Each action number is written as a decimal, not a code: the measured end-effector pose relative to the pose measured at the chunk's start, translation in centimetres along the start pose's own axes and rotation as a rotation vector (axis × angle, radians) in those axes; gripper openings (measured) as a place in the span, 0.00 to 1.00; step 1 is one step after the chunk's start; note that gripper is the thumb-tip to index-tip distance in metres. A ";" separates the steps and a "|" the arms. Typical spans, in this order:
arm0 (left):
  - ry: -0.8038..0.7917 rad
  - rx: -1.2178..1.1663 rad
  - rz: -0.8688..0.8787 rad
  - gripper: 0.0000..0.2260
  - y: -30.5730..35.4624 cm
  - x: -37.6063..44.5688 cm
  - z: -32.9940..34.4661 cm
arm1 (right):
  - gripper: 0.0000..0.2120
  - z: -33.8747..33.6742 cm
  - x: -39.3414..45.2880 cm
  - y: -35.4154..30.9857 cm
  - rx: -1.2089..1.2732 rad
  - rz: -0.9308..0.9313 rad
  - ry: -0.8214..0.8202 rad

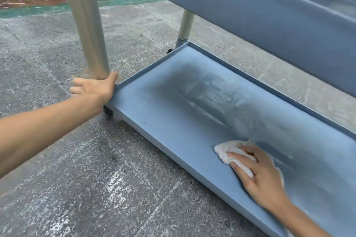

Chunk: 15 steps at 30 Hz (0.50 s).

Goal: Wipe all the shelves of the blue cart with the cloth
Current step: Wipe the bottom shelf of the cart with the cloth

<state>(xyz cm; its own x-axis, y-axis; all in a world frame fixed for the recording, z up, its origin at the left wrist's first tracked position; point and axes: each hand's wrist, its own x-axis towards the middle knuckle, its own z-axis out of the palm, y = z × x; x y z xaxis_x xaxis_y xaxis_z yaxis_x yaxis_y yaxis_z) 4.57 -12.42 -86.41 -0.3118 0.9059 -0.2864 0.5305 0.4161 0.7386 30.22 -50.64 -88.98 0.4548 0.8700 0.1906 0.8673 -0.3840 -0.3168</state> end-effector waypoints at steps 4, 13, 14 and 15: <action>-0.044 0.171 0.038 0.43 0.7 -5.6 1.5 | 0.13 -0.1 -0.1 -0.5 -0.001 0.042 -0.023; -0.492 0.583 0.872 0.27 -0.8 -10.3 5.6 | 0.17 1.6 2.6 -4.3 0.102 -0.129 -0.069; -0.488 0.587 0.951 0.27 -1.0 -10.0 6.1 | 0.17 2.1 3.1 -5.2 0.114 -0.174 -0.089; -0.461 0.590 1.025 0.27 -1.3 -9.7 6.4 | 0.17 2.7 3.8 -6.3 0.129 -0.229 -0.105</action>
<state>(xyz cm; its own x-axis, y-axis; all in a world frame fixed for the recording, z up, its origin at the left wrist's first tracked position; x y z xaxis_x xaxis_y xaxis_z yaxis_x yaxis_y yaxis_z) 11.93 -21.30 -88.46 0.6872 0.7262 -0.0192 0.6716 -0.6250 0.3978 25.91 -44.06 -88.77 0.2205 0.9595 0.1753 0.9091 -0.1371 -0.3933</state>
